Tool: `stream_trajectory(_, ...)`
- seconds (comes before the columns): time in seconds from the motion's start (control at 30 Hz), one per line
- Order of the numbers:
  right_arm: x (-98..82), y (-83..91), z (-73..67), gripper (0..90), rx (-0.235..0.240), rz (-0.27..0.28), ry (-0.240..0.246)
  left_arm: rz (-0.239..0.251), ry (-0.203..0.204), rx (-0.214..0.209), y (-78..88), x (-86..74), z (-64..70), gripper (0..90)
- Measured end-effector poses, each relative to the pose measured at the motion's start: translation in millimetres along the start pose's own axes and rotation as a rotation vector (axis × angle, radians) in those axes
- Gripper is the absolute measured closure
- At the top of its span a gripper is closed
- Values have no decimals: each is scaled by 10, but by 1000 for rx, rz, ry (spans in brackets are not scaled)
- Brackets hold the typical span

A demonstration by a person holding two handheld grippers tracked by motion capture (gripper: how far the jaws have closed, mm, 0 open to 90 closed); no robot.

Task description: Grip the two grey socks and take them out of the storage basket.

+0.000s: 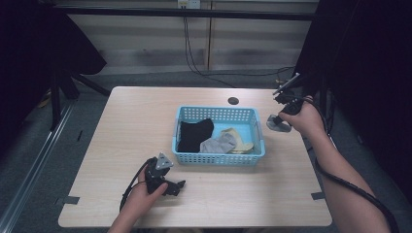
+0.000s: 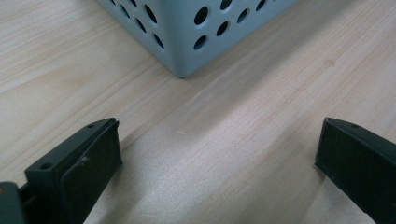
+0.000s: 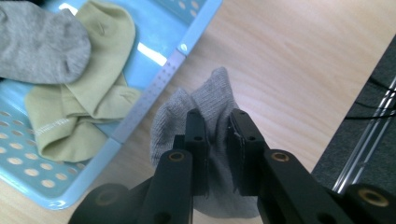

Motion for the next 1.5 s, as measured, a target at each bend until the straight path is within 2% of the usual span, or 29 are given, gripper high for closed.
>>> stream_trajectory(0.17, -113, -176, 46, 785, 14, -4, -17, 0, 0, 0, 0, 0, 0, 0)
stream_trajectory(0.33, -201, -296, 26, 769, 32, -28, -27, 0, 0, 0, 0, 0, 0, 0)
stream_trajectory(0.37, -216, -332, 21, 719, 29, -25, -29, 3, 1, 1, -2, 2, 0, 0)
stream_trajectory(0.4, -219, -346, 21, 713, 32, -20, -22, 3, 1, 1, -2, 1, 0, 0)
stream_trajectory(0.43, -242, -357, 1, 677, 38, -40, -35, 3, 1, 1, -2, 2, 0, 0)
stream_trajectory(0.5, -255, -359, 0, 587, 28, -46, -30, 3, 1, 1, -2, 2, 0, 0)
stream_trajectory(0.57, -256, -350, -4, 585, 26, -43, -32, 3, 1, 1, -2, 2, 0, 0)
stream_trajectory(0.63, -260, -307, -11, 536, 12, -34, -21, 3, 1, 1, -2, 1, 0, 0)
stream_trajectory(0.73, -264, -278, -20, 490, 14, -33, -19, 3, 1, 1, -2, 1, 0, 0)
stream_trajectory(0.9, -180, -168, -103, 376, 17, 8, -20, 0, 0, 0, 0, 0, 0, 0)
stream_trajectory(0.93, -180, -168, -103, 376, 17, 8, -20, 0, 0, 0, 0, 0, 0, 0)
stream_trajectory(1.0, -110, -120, -165, 338, 24, 33, -19, 0, 0, 0, 0, 0, 0, 0)
stream_trajectory(1.23, 63, -63, -364, 304, 49, 78, 6, 0, 0, 0, 0, 0, 0, 0)
stream_trajectory(1.27, 63, -63, -364, 304, 49, 78, 6, 0, 0, 0, 0, 0, 0, 0)
stream_trajectory(1.3, 113, -72, -448, 302, 55, 78, 20, 0, 0, 0, 0, 0, 0, 0)
stream_trajectory(1.33, 113, -72, -448, 302, 55, 78, 20, 0, 0, 0, 0, 0, 0, 0)
stream_trajectory(1.43, 182, -126, -597, 291, 80, 68, 39, 0, 0, 0, 0, 0, 0, 0)
stream_trajectory(1.47, 182, -126, -597, 291, 80, 68, 39, 0, 0, 0, 0, 0, 0, 0)
stream_trajectory(1.5, 213, -175, -677, 290, 92, 61, 57, 0, 0, 0, 0, 0, 0, 0)
Point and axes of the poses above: each handheld gripper's, and its own axes: y roughly backward along the jaws, x roughly out of its top, z roughly to its right, the point moved 9 cm from there along -y, roughly forward along the jaws, and after that the axes turned 3 degrees about -z, right-handed, at the moved point
